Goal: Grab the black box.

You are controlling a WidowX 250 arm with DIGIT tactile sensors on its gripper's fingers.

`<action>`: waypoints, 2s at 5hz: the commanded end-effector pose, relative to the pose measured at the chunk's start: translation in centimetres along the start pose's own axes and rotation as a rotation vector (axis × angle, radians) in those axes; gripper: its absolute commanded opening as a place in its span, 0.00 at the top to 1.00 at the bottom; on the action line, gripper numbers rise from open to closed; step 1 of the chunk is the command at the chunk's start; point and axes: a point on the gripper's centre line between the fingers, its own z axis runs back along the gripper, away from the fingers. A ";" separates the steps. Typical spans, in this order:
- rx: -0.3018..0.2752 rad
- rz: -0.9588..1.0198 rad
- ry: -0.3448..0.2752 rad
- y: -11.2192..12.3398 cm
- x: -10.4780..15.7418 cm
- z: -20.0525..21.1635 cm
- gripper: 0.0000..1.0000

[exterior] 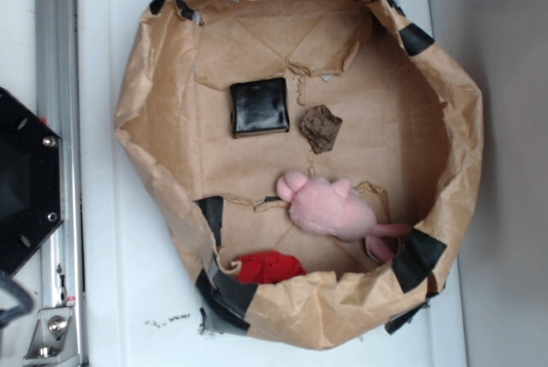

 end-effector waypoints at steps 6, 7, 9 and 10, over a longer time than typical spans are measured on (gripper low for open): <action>0.103 -0.225 -0.018 3.1 13.1 -9.7 0.00; 0.103 -0.225 -0.018 3.1 13.1 -9.7 0.00; 0.103 -0.225 -0.018 3.1 13.1 -9.7 0.00; 0.135 -0.247 -0.019 4.5 13.8 -13.1 0.00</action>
